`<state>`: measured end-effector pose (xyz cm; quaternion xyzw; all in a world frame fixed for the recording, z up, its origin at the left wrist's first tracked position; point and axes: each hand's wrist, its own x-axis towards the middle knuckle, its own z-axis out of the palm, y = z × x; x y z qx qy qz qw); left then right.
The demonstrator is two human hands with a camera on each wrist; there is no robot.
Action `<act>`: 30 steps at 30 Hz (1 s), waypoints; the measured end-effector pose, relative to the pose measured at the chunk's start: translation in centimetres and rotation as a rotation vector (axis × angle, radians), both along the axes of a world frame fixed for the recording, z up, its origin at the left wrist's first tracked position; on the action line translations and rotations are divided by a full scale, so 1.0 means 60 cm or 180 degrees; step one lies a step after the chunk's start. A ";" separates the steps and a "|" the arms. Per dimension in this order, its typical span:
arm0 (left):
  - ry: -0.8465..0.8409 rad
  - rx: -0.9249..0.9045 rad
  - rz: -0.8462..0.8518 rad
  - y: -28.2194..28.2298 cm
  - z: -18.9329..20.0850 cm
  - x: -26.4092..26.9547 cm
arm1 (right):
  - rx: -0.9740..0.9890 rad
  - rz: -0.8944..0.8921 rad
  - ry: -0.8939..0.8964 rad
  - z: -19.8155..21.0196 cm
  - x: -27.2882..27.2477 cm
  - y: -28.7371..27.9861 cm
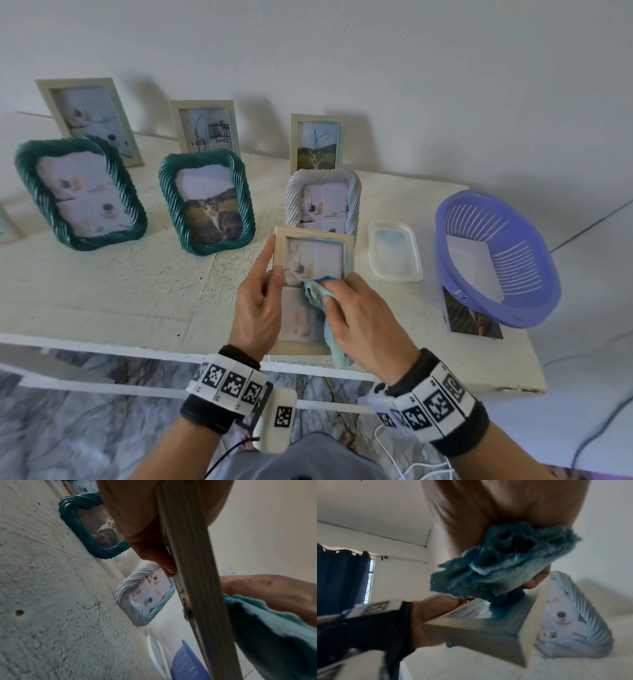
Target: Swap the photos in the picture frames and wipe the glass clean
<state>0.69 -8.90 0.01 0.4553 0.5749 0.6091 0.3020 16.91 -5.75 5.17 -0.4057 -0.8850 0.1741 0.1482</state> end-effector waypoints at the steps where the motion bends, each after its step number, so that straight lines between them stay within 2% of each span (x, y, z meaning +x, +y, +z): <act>1: 0.0011 0.0000 0.0001 -0.001 0.001 0.001 | 0.0062 -0.0036 -0.0013 0.002 -0.003 0.011; 5: -0.0046 -0.0007 -0.0022 -0.001 0.001 0.008 | 0.0304 -0.0211 -0.0011 0.014 -0.013 0.048; 10: -0.0081 0.0032 -0.0127 0.005 -0.005 0.014 | 0.0325 0.0306 -0.0439 0.012 -0.021 0.020; 14: -0.0053 0.0008 -0.0161 0.003 0.006 0.024 | 0.0491 0.0123 -0.0429 0.014 -0.017 0.061; 21: -0.0133 -0.0055 -0.0077 -0.004 -0.015 0.005 | 0.0088 0.1083 -0.0428 0.010 0.014 0.040; 27: -0.0139 -0.0061 -0.0081 -0.005 -0.013 0.013 | 0.0455 0.0531 -0.0345 0.013 0.000 0.076; 30: -0.0211 -0.0021 -0.0112 -0.009 -0.013 0.010 | 0.0324 0.0868 -0.0442 0.007 -0.007 0.045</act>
